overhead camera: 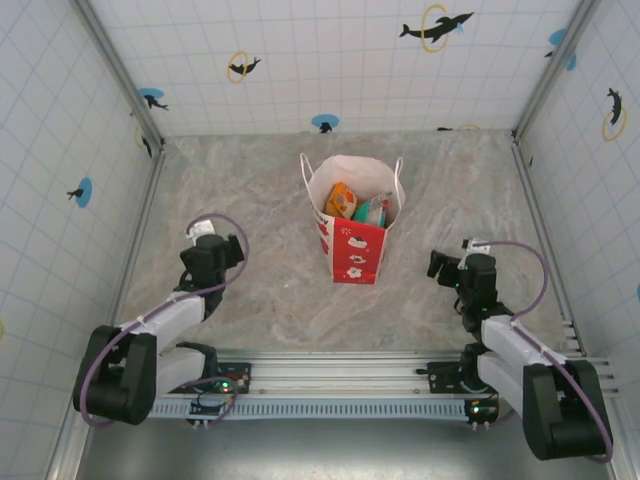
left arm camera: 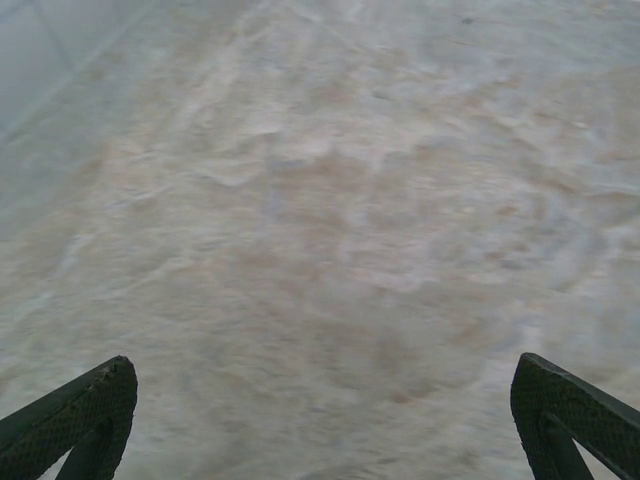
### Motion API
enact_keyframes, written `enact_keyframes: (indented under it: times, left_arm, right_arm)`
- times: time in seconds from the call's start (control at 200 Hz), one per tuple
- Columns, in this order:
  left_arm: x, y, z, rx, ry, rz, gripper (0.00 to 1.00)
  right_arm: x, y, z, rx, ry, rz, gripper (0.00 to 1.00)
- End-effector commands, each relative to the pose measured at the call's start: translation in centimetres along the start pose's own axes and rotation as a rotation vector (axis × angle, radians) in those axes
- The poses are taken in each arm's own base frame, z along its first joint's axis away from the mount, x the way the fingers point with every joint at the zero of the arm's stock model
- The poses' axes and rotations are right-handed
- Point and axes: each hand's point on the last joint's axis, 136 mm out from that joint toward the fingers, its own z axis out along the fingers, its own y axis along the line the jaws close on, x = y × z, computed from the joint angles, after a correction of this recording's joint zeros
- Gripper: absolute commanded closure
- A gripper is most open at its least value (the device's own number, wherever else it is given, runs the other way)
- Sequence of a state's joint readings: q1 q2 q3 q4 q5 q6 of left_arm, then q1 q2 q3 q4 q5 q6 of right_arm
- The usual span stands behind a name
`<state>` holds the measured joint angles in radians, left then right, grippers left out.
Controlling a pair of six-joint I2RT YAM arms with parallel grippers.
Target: Place the snacks into the paper bag
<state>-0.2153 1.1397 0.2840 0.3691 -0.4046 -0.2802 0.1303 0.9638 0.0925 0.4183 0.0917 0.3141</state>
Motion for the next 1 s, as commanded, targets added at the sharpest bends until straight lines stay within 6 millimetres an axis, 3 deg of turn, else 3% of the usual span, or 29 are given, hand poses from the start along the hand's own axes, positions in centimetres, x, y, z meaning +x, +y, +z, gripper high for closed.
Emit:
enact_keyframes:
  times: [0.0, 0.175, 0.39, 0.52, 0.585, 0.625, 0.691, 0.746, 0.831, 0.926, 0.996]
  left_arm:
    - [-1.4, 2.7, -0.2, -0.1, -0.13, -0.016, 0.02]
    - [0.4, 4.5, -0.2, -0.116, -0.171, -0.021, 0.02]
    - [1.4, 4.4, -0.7, -0.039, -0.229, -0.009, 0.03]
    - [0.3, 3.8, -1.1, -0.002, -0.299, 0.048, 0.02]
    - [1.3, 4.9, -0.9, -0.011, -0.288, -0.008, 0.02]
    - [-0.1, 5.0, -1.5, -0.006, -0.364, -0.018, 0.02]
    - [1.9, 4.7, 0.0, -0.002, -0.239, -0.007, 0.02]
    - [0.8, 5.1, 0.3, -0.022, -0.278, -0.027, 0.02]
    - [1.5, 5.0, 0.6, -0.023, -0.238, -0.019, 0.02]
    - [1.6, 5.1, 0.5, -0.024, -0.238, -0.017, 0.02]
    - [1.5, 5.1, 0.5, -0.026, -0.244, -0.017, 0.02]
  right_arm:
    - [-2.0, -0.2, 0.1, 0.006, -0.137, -0.062, 0.0]
    - [-2.7, -1.3, 1.5, 0.068, -0.11, -0.119, 0.0]
    - [-2.6, -2.1, 1.8, 0.079, -0.17, -0.143, 0.0]
    - [-2.1, -2.4, 1.6, 0.073, -0.19, -0.156, 0.0]
    - [-2.3, -2.5, 1.8, 0.071, -0.183, -0.165, 0.0]
    - [-2.6, -2.4, 1.5, 0.064, -0.209, -0.18, 0.0]
    - [-2.9, -2.7, 1.0, 0.055, -0.253, -0.163, 0.0]
    - [-2.5, -3.0, 0.7, 0.052, -0.262, -0.14, 0.0]
    - [-2.9, -3.2, 0.2, 0.048, -0.312, -0.125, 0.0]
    - [-1.8, -3.2, 1.9, 0.049, -0.211, -0.132, 0.0]
    - [-2.3, -3.1, 1.7, 0.065, -0.245, -0.154, 0.0]
